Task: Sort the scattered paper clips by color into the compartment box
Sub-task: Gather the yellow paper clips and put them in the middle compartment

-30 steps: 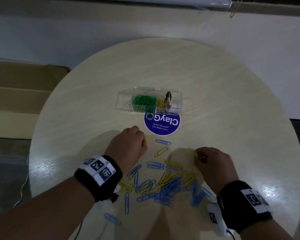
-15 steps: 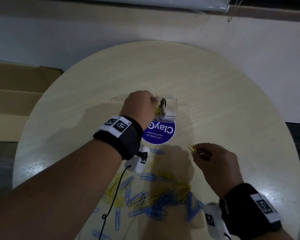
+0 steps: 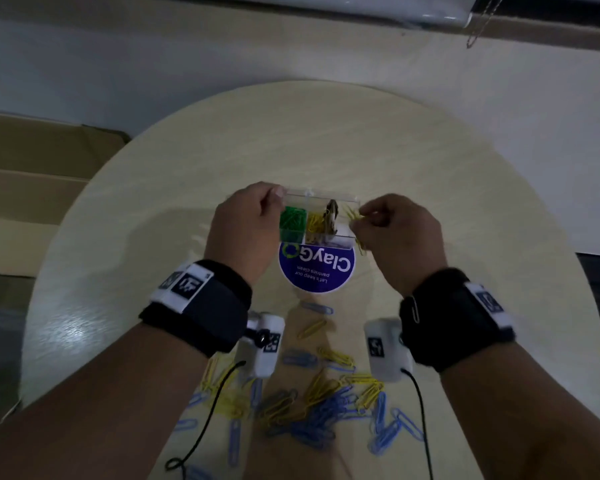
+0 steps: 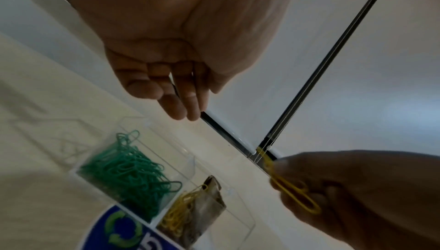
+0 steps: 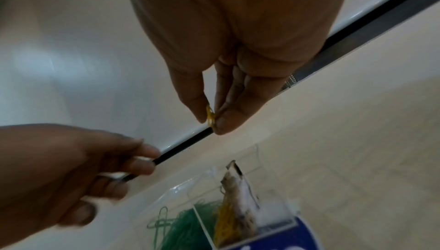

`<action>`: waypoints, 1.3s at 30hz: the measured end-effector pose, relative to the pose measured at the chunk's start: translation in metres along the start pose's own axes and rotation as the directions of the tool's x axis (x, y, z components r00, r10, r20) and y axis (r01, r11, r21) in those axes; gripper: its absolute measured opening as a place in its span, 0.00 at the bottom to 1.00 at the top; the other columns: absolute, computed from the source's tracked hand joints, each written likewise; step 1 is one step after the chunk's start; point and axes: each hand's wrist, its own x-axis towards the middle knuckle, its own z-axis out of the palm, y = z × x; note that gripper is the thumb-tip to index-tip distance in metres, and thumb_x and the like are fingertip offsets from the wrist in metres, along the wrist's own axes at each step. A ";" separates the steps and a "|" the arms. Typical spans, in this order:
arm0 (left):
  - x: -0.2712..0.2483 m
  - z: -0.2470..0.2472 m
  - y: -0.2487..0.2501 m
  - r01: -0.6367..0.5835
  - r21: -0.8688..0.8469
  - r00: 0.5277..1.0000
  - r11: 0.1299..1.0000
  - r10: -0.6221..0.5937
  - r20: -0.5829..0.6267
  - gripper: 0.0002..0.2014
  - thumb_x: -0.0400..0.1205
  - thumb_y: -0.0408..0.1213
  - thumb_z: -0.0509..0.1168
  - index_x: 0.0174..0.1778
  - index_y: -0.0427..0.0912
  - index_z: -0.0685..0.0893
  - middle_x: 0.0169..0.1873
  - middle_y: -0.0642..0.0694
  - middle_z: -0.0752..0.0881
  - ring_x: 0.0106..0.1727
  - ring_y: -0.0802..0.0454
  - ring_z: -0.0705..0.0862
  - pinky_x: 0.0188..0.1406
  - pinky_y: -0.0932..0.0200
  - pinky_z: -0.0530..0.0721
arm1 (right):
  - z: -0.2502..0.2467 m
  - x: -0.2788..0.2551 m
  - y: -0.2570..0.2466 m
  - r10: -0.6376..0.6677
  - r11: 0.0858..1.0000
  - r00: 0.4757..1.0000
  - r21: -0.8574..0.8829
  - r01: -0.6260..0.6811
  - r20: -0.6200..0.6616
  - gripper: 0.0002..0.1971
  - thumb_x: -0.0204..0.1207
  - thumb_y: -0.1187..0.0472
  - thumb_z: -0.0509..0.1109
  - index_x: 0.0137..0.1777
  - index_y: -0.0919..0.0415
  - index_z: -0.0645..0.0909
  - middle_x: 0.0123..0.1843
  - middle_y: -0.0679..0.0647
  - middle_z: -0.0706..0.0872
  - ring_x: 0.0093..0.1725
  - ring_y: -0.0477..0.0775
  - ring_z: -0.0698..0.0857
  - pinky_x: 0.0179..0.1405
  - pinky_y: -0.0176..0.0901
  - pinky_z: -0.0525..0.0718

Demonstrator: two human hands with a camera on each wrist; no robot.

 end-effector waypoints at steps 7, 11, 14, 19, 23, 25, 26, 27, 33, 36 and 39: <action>-0.063 -0.039 -0.035 0.081 -0.038 0.995 0.996 -0.079 0.054 0.11 0.86 0.48 0.58 0.53 0.55 0.86 0.43 0.60 0.88 0.44 0.60 0.85 0.46 0.59 0.81 | 0.029 0.031 -0.015 0.022 0.996 0.991 -0.090 -0.010 0.133 0.16 0.72 0.45 0.70 0.41 0.59 0.87 0.38 0.54 0.91 0.41 0.55 0.89 0.46 0.46 0.86; -0.105 -0.065 -0.067 0.089 0.034 0.989 0.995 -0.092 0.118 0.08 0.85 0.46 0.62 0.54 0.57 0.86 0.48 0.61 0.86 0.48 0.61 0.84 0.50 0.58 0.82 | 0.006 -0.004 -0.002 0.039 0.999 0.999 0.013 -0.039 0.009 0.10 0.73 0.51 0.72 0.49 0.54 0.87 0.42 0.49 0.92 0.37 0.47 0.91 0.46 0.47 0.89; -0.146 -0.079 -0.093 -0.016 0.128 0.965 0.992 -0.018 0.262 0.08 0.85 0.43 0.64 0.55 0.56 0.86 0.50 0.62 0.84 0.52 0.62 0.82 0.54 0.56 0.82 | -0.006 -0.062 0.017 0.018 0.998 1.000 -0.068 -0.017 0.017 0.04 0.73 0.55 0.73 0.47 0.50 0.87 0.39 0.45 0.90 0.37 0.45 0.88 0.43 0.35 0.84; -0.210 -0.073 -0.112 -0.419 0.315 0.790 0.851 0.171 0.589 0.17 0.77 0.42 0.65 0.62 0.52 0.83 0.65 0.53 0.80 0.65 0.50 0.76 0.61 0.50 0.80 | 0.019 -0.179 0.052 -0.189 0.910 0.922 -0.292 0.294 0.339 0.15 0.73 0.52 0.70 0.58 0.53 0.85 0.58 0.52 0.88 0.58 0.57 0.84 0.60 0.39 0.74; -0.232 -0.070 -0.113 -0.476 0.374 0.754 0.796 0.151 0.639 0.24 0.75 0.46 0.63 0.70 0.55 0.76 0.78 0.50 0.70 0.79 0.46 0.66 0.72 0.46 0.73 | 0.043 -0.242 0.069 -0.081 0.787 0.797 -0.453 0.420 0.598 0.41 0.67 0.28 0.62 0.78 0.44 0.63 0.85 0.55 0.55 0.84 0.61 0.49 0.80 0.58 0.58; -0.237 -0.073 -0.116 -0.474 0.376 0.763 0.796 0.159 0.626 0.25 0.74 0.47 0.61 0.70 0.58 0.77 0.80 0.49 0.68 0.81 0.43 0.64 0.75 0.44 0.71 | 0.045 -0.256 0.073 -0.035 0.750 0.786 -0.503 0.429 0.618 0.46 0.62 0.20 0.56 0.80 0.33 0.52 0.86 0.49 0.42 0.84 0.60 0.37 0.81 0.62 0.50; -0.239 -0.074 -0.117 -0.477 0.378 0.764 0.793 0.163 0.624 0.25 0.74 0.48 0.62 0.69 0.59 0.78 0.80 0.49 0.68 0.81 0.42 0.65 0.75 0.44 0.71 | 0.044 -0.261 0.073 -0.044 0.743 0.786 -0.505 0.438 0.617 0.46 0.61 0.18 0.55 0.79 0.31 0.51 0.86 0.48 0.41 0.84 0.61 0.36 0.81 0.64 0.49; -0.240 -0.075 -0.118 -0.480 0.384 0.766 0.789 0.162 0.622 0.24 0.73 0.49 0.63 0.68 0.60 0.79 0.80 0.50 0.69 0.81 0.42 0.65 0.75 0.44 0.70 | 0.043 -0.263 0.072 -0.061 0.745 0.787 -0.496 0.446 0.614 0.44 0.60 0.18 0.55 0.78 0.29 0.53 0.86 0.48 0.43 0.84 0.62 0.37 0.80 0.66 0.51; -0.240 -0.080 -0.125 -0.424 0.293 0.843 0.857 0.256 0.473 0.16 0.76 0.55 0.63 0.59 0.66 0.85 0.71 0.59 0.80 0.78 0.43 0.70 0.72 0.43 0.70 | 0.028 -0.247 0.073 -0.263 0.802 0.767 -0.309 0.511 0.585 0.25 0.69 0.26 0.60 0.63 0.31 0.78 0.83 0.43 0.61 0.84 0.60 0.54 0.79 0.63 0.53; -0.222 -0.081 -0.119 -0.370 0.322 0.906 0.871 0.263 0.330 0.11 0.79 0.50 0.63 0.56 0.63 0.86 0.58 0.63 0.86 0.65 0.48 0.79 0.61 0.43 0.78 | 0.029 -0.206 0.072 -0.349 0.846 0.871 -0.283 0.452 0.346 0.15 0.70 0.42 0.70 0.54 0.45 0.87 0.61 0.50 0.86 0.63 0.58 0.82 0.65 0.49 0.74; -0.193 -0.077 -0.113 -0.312 0.477 0.944 0.822 0.209 0.256 0.11 0.80 0.46 0.61 0.51 0.56 0.88 0.44 0.56 0.87 0.53 0.44 0.79 0.49 0.48 0.76 | 0.037 -0.168 0.065 -0.083 0.920 0.976 -0.362 0.153 0.203 0.18 0.68 0.42 0.73 0.51 0.52 0.85 0.46 0.55 0.86 0.47 0.62 0.85 0.50 0.50 0.81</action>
